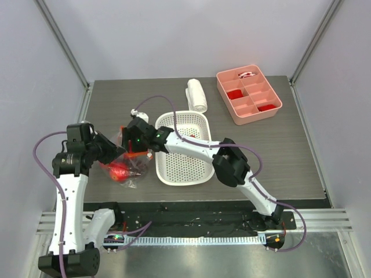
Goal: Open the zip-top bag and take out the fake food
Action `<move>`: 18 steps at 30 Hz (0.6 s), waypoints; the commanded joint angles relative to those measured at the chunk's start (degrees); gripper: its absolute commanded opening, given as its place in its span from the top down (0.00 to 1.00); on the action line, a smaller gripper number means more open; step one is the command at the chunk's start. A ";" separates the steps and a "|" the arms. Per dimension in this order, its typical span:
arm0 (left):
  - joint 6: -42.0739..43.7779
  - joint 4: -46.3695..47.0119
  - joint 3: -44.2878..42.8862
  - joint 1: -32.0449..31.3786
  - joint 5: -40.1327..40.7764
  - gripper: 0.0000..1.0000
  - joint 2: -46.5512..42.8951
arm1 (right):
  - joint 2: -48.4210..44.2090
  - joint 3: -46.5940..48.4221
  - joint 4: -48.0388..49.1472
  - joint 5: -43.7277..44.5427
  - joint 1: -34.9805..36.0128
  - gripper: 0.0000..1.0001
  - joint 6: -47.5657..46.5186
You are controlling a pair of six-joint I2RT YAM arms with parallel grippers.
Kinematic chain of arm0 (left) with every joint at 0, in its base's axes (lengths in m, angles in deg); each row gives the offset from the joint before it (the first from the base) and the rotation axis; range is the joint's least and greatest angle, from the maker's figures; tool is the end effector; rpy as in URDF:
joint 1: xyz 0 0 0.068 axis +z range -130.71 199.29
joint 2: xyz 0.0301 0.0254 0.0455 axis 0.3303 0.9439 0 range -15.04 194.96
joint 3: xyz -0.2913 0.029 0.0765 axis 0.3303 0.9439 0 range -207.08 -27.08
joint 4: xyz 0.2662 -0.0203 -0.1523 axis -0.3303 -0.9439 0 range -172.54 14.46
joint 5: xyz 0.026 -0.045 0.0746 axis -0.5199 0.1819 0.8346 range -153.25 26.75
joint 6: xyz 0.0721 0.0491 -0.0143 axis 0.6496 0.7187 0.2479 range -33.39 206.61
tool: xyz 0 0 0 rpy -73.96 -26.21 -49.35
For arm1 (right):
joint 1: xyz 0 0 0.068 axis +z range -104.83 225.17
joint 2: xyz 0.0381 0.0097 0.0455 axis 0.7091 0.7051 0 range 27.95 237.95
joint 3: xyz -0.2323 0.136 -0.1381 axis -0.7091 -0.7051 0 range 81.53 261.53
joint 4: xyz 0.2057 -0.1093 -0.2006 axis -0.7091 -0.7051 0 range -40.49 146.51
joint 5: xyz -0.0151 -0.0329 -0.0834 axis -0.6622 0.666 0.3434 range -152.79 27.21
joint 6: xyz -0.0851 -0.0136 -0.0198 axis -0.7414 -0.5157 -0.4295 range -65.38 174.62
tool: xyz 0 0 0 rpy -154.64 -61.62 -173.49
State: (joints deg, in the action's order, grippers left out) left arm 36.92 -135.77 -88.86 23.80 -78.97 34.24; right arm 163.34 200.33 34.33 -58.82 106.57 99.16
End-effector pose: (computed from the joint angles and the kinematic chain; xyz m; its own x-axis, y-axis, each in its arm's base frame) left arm 0.2031 -0.0054 0.3483 -0.5581 -0.7803 -0.2821 -0.4940 0.5857 -0.6426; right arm 0.3145 0.5654 0.1987 -0.8098 -0.0237 -0.5862 -0.3958 0.7597 0.5160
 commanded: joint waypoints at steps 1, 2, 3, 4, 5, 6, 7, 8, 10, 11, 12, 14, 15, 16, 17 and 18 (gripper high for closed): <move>1.88 0.20 2.71 -0.12 2.72 1.00 -1.99 | -10.67 1.33 -3.57 -3.24 -1.81 0.92 -5.16; 2.40 0.37 2.98 -0.12 2.72 1.00 -2.34 | -11.02 1.95 -6.01 -5.18 -2.17 0.94 -5.25; 2.67 0.46 3.33 -0.12 2.89 1.00 -2.52 | -12.07 2.31 -6.73 -6.50 -2.34 0.96 -5.59; 2.93 0.64 3.68 -0.12 3.16 1.00 -2.52 | -12.69 1.96 -7.35 -9.21 -2.43 0.97 -5.86; 3.37 0.64 3.77 -0.21 3.42 1.00 -2.69 | -13.48 1.70 -7.88 -10.20 -2.43 0.98 -6.21; 3.46 0.64 3.77 -0.12 3.60 1.00 -2.78 | -14.27 1.17 -8.49 -10.90 -2.52 0.98 -6.21; 3.55 0.90 3.68 -0.12 3.95 1.00 -2.78 | -16.11 0.73 -9.20 -11.52 -2.69 0.98 -6.39; 3.64 0.81 3.60 -0.12 4.12 1.00 -2.78 | -17.26 0.12 -9.73 -11.70 -2.96 0.98 -6.21; 3.55 0.90 3.42 -0.12 4.47 1.00 -2.87 | -20.93 -2.43 -10.69 -12.49 -3.75 0.98 -5.95; 3.55 0.90 3.42 -0.12 4.48 1.00 -2.87 | -21.83 -3.05 -11.31 -13.45 -5.14 0.98 -5.60; 3.64 0.90 3.42 -0.03 4.56 1.00 -2.96 | -22.71 -3.83 -12.01 -14.68 -5.94 0.98 -4.90; 3.64 0.81 3.59 -0.12 5.09 1.00 -3.05 | -24.81 -4.19 -15.25 -15.13 -7.52 0.98 -4.98; 3.46 0.81 3.68 -0.03 5.09 1.00 -2.96 | -25.52 -5.41 -16.40 -14.09 -9.44 0.97 -6.64; 3.29 0.73 3.68 -0.12 5.09 1.00 -3.05 | -26.23 -6.38 -18.41 -13.20 -10.42 0.96 -8.04; 3.11 0.72 3.68 -0.03 4.92 1.00 -2.96 | -28.15 -7.61 -19.48 -11.28 -11.30 0.96 -9.62; 2.85 0.72 3.60 -0.12 5.00 1.00 -3.13 | -29.04 -11.10 -20.10 -7.61 -12.70 0.94 -12.77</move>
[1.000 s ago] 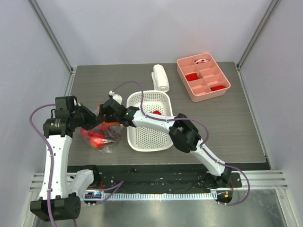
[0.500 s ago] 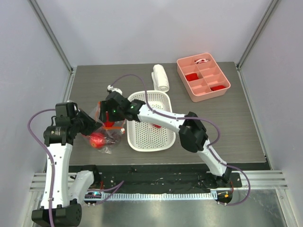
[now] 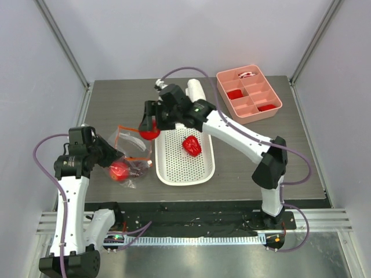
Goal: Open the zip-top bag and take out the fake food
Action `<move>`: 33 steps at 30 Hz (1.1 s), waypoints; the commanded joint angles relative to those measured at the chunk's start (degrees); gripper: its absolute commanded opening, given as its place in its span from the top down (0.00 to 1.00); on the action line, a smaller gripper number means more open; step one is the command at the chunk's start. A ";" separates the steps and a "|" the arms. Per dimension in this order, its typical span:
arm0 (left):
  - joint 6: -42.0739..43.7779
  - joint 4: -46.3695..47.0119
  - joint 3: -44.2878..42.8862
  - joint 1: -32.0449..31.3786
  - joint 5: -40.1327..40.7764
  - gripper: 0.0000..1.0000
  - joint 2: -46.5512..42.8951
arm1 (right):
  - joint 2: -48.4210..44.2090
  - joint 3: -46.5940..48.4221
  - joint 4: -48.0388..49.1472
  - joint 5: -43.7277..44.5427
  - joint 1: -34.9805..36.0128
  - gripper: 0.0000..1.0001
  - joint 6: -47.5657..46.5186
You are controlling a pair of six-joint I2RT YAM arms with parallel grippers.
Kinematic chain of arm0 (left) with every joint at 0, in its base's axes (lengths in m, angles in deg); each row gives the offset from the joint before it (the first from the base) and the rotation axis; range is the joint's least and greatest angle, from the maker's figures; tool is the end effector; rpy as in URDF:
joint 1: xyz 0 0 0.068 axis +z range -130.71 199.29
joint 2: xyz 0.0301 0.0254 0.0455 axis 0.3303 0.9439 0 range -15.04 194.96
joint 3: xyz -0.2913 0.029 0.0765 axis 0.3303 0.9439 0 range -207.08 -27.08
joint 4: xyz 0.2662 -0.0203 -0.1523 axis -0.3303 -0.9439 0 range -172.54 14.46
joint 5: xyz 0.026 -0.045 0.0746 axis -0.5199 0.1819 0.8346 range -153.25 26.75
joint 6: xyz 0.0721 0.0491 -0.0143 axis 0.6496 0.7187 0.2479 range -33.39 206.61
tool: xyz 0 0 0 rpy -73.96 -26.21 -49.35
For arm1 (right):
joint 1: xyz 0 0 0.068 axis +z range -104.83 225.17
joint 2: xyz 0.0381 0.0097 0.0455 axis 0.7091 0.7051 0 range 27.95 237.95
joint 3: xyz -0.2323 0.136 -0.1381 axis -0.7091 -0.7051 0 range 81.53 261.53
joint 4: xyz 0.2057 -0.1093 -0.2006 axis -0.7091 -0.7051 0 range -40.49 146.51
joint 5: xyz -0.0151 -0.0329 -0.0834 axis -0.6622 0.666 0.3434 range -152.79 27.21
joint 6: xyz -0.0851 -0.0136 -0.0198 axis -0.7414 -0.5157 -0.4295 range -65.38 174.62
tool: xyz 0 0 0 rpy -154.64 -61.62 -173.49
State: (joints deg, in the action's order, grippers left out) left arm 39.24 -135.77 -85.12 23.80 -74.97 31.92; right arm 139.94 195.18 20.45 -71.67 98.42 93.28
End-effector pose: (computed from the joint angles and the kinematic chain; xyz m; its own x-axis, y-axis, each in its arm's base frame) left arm 0.1949 -0.0007 0.3301 -0.5516 -0.7662 -0.3298 -0.5173 0.6244 -0.5853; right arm 0.3177 0.4456 0.3695 -0.8061 -0.0480 -0.5899 -0.4667 0.6646 0.5836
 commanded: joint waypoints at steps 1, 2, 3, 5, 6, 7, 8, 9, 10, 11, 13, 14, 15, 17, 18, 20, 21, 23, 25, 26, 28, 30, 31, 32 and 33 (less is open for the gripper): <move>0.44 0.81 -0.14 -0.21 1.00 1.00 -0.99 | -6.77 -7.72 -6.57 6.50 -5.00 0.92 -8.23; 0.44 0.81 -0.23 -0.12 1.09 1.00 -0.99 | -8.00 -9.39 -6.66 7.29 -5.35 0.89 -9.11; 0.35 0.64 -0.58 -0.12 1.09 1.00 -0.91 | -8.36 -11.84 -6.66 8.17 -5.44 0.81 -10.08; 0.44 0.46 -0.67 -0.12 0.74 1.00 -0.82 | -8.36 -13.53 -7.36 8.27 -5.53 0.70 -11.76; 0.53 0.46 -0.76 -0.12 0.83 1.00 -0.73 | -8.27 -15.02 -7.80 8.36 -5.62 0.66 -12.19; 0.62 0.20 -1.02 -0.03 0.91 1.00 -0.64 | -8.45 -16.16 -8.15 8.62 -5.70 0.65 -13.42; 0.70 0.28 -1.28 -0.12 0.83 1.00 -0.47 | -8.80 -17.57 -8.16 8.62 -5.71 0.62 -13.43; 0.79 0.29 -1.37 -0.03 0.91 1.00 -0.38 | -9.50 -20.36 -8.16 8.62 -5.71 0.58 -13.60; 0.79 0.20 -1.90 -0.12 0.92 1.00 -0.29 | -9.85 -21.44 -7.89 8.62 -5.71 0.56 -13.87; 0.88 0.20 -2.07 -0.03 0.83 1.00 0.06 | -10.12 -22.32 -7.81 8.62 -5.71 0.53 -14.04; 0.79 0.28 -2.51 -0.03 0.65 1.00 0.15 | -10.56 -23.56 -7.80 8.62 -5.62 0.40 -14.04; 0.79 0.37 -2.86 -0.03 0.57 1.00 0.15 | -10.47 -23.47 -7.80 8.62 -5.53 0.34 -14.31; 0.79 0.37 -2.95 -0.12 0.56 1.00 0.41 | -10.38 -22.16 -8.07 8.62 -5.62 0.26 -14.40; 0.79 0.37 -3.04 -0.12 0.39 1.00 0.41 | -9.77 -19.88 -9.29 11.23 -5.44 0.19 -14.66; 0.88 0.46 -3.04 -0.12 0.39 1.00 0.50 | -9.33 -16.04 -10.43 11.52 -5.18 0.17 -14.92; 0.79 0.46 -2.69 -0.12 0.13 1.00 0.41 | -6.96 -9.28 -11.40 11.96 -4.13 0.12 -15.45; 0.79 0.55 -2.52 -0.12 -0.05 1.00 0.15 | -5.91 -7.14 -12.80 11.79 -3.95 0.05 -15.02; 0.53 0.72 -1.99 -0.12 -0.31 1.00 0.06 | -2.66 -1.53 -15.44 11.17 -3.60 0.00 -13.79; 0.70 0.72 -2.08 -0.12 -0.58 1.00 -0.11 | -1.77 -0.09 -17.82 11.26 -3.07 0.00 -13.34; 0.79 0.64 -2.16 -0.12 -0.58 1.00 -0.03 | -1.94 -0.53 -17.82 11.87 -2.81 0.01 -13.34; 0.71 0.72 -2.16 -0.03 -0.75 1.00 -0.29 | -2.21 -1.23 -17.04 12.92 -2.37 0.00 -13.69; 0.53 0.81 -2.08 -0.12 -1.46 1.00 -0.46 | -2.47 -1.15 -15.37 12.58 -2.28 0.00 -14.56; 0.53 0.64 -2.25 -0.12 -1.46 1.00 -0.64 | -2.30 -0.62 -14.67 11.71 -2.28 0.00 -14.66; 0.62 0.55 -2.34 -0.12 -1.46 1.00 -0.73 | -1.86 0.95 -12.75 10.74 -1.93 0.05 -14.66; 0.62 0.29 -2.17 -0.12 -1.46 1.00 -0.99 | -1.16 2.27 -12.03 9.69 -1.40 0.07 -14.05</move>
State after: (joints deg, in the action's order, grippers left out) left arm 39.13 -135.79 -86.08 23.80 -75.30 32.20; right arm 137.93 193.43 5.61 -60.40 96.06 79.18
